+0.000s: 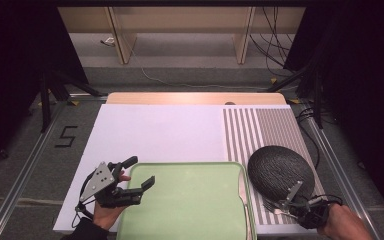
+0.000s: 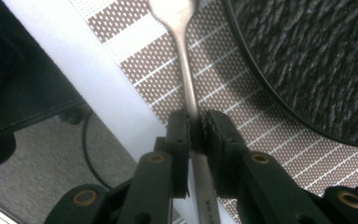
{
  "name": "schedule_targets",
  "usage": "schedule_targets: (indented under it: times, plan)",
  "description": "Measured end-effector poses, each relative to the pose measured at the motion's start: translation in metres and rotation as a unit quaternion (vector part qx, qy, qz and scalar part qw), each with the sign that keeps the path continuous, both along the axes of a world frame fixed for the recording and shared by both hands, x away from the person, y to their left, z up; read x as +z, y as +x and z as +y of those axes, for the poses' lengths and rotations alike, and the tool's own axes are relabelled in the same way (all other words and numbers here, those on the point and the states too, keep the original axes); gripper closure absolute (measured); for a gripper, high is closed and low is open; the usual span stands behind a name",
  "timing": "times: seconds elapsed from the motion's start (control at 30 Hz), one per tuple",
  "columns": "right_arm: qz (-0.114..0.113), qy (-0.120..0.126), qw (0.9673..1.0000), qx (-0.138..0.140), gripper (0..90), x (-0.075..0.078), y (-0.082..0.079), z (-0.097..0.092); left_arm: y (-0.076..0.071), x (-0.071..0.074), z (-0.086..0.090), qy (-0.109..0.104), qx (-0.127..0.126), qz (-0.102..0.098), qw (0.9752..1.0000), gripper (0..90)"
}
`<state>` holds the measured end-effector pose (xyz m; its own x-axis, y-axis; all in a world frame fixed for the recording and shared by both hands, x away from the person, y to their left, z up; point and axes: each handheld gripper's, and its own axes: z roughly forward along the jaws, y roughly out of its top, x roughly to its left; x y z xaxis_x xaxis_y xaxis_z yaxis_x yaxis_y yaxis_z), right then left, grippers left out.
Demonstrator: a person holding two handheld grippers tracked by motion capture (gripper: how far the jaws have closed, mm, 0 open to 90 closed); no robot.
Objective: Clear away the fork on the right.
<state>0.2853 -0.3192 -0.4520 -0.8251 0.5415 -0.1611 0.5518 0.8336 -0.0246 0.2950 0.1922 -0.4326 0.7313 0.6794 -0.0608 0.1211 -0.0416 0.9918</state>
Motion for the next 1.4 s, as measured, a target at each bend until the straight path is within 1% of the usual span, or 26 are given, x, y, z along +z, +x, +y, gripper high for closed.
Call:
schedule_targets:
  times: [0.07,0.1,0.17,0.2,0.3,0.33,0.37,0.43,0.53,0.63,0.73,0.83,0.87,0.9,0.93,0.97,1.0,1.07,1.1,1.13,1.17,1.2,1.27,1.33,1.37,1.4]
  plan:
    - [-0.002,-0.008,0.9999,0.007,81.5,0.0,-0.001,0.001,0.0,0.0,0.0,0.0,0.0,0.0,1.0,16.3]
    - [-0.002,-0.007,0.9998,0.016,81.8,0.0,-0.001,0.001,0.0,0.0,0.0,0.0,0.0,0.001,1.0,16.3]
    - [-0.004,-0.01,0.9997,0.021,82.2,0.0,-0.001,0.002,0.0,0.0,0.0,0.0,0.0,0.0,1.0,16.2]
    - [-0.003,-0.01,0.9998,0.018,82.5,0.0,-0.002,0.002,0.0,0.0,0.0,0.0,0.0,0.0,1.0,16.2]
    - [-0.004,-0.011,0.9995,0.028,82.9,0.0,-0.003,0.003,0.0,0.0,0.0,0.0,0.0,0.0,1.0,16.2]
    - [-0.004,-0.008,0.9997,0.022,83.2,0.0,-0.004,0.004,0.0,0.0,0.0,0.0,0.0,0.0,1.0,16.2]
    - [-0.006,-0.013,0.9989,0.044,83.3,0.0,-0.002,0.002,0.0,0.0,0.0,0.0,0.0,0.0,1.0,16.3]
    - [-0.006,-0.012,0.9991,0.041,83.7,0.0,-0.003,0.002,0.0,0.0,0.0,0.0,0.0,0.0,1.0,16.3]
    - [-0.007,-0.009,0.9986,0.051,84.1,0.0,-0.004,0.002,0.0,0.0,0.0,-0.001,0.0,0.0,1.0,16.3]
    - [-0.009,-0.005,0.9986,0.052,84.3,0.002,-0.005,0.003,0.0,0.0,0.0,0.0,0.0,0.0,1.0,16.2]
    - [-0.012,0.018,0.9983,0.054,84.3,0.007,-0.006,0.002,0.0,0.0,0.0,0.0,0.0,0.001,1.0,16.3]
    - [-0.018,0.048,0.9969,0.059,84.3,0.012,-0.008,0.003,0.0,0.0,0.0,0.0,0.0,0.0,1.0,16.3]
    - [-0.021,0.062,0.9965,0.052,84.3,0.014,-0.009,0.003,0.0,0.0,0.0,0.0,0.0,0.0,1.0,16.2]
    - [-0.023,0.076,0.9952,0.058,84.3,0.016,-0.009,0.003,0.0,0.0,0.0,0.0,0.0,0.0,1.0,16.3]
    - [-0.024,0.09,0.9944,0.05,84.3,0.018,-0.01,0.004,0.0,0.0,0.0,0.0,0.0,0.001,1.0,16.3]
    - [-0.027,0.101,0.9928,0.059,84.4,0.02,-0.01,0.004,0.0,0.0,0.0,0.0,0.0,0.0,1.0,16.3]
    - [-0.032,0.111,0.9915,0.06,84.4,0.021,-0.01,0.004,0.0,0.0,0.0,0.0,0.0,0.0,1.0,16.3]
    - [-0.036,0.13,0.9892,0.057,84.3,0.025,-0.011,0.005,0.0,0.0,0.0,0.0,0.0,0.0,1.0,16.3]
    - [-0.042,0.146,0.9868,0.055,84.4,0.026,-0.01,0.004,0.0,0.0,0.0,0.0,0.0,0.0,1.0,16.2]
    - [-0.042,0.157,0.9853,0.053,84.4,0.027,-0.01,0.004,0.0,0.0,0.0,0.0,0.0,0.0,1.0,16.2]
    - [-0.043,0.162,0.9843,0.055,84.4,0.028,-0.01,0.004,0.0,0.0,0.0,0.0,0.0,0.0,1.0,16.3]
    - [-0.047,0.171,0.9829,0.051,84.4,0.029,-0.01,0.004,0.0,0.0,0.0,0.0,0.0,0.0,1.0,16.3]
    - [-0.045,0.19,0.9797,0.045,84.4,0.031,-0.009,0.004,0.0,0.0,0.0,0.0,0.0,0.001,1.0,16.3]
    - [-0.048,0.21,0.9758,0.035,84.4,0.033,-0.008,0.003,0.0,0.0,0.0,0.0,-0.001,-0.001,1.0,16.2]
    - [-0.054,0.22,0.9737,0.03,84.4,0.034,-0.007,0.002,0.0,0.0,0.0,0.0,-0.001,-0.001,1.0,16.3]
    - [-0.054,0.233,0.9707,0.024,84.4,0.035,-0.007,0.001,0.0,0.0,0.0,0.0,-0.001,0.0,1.0,16.2]
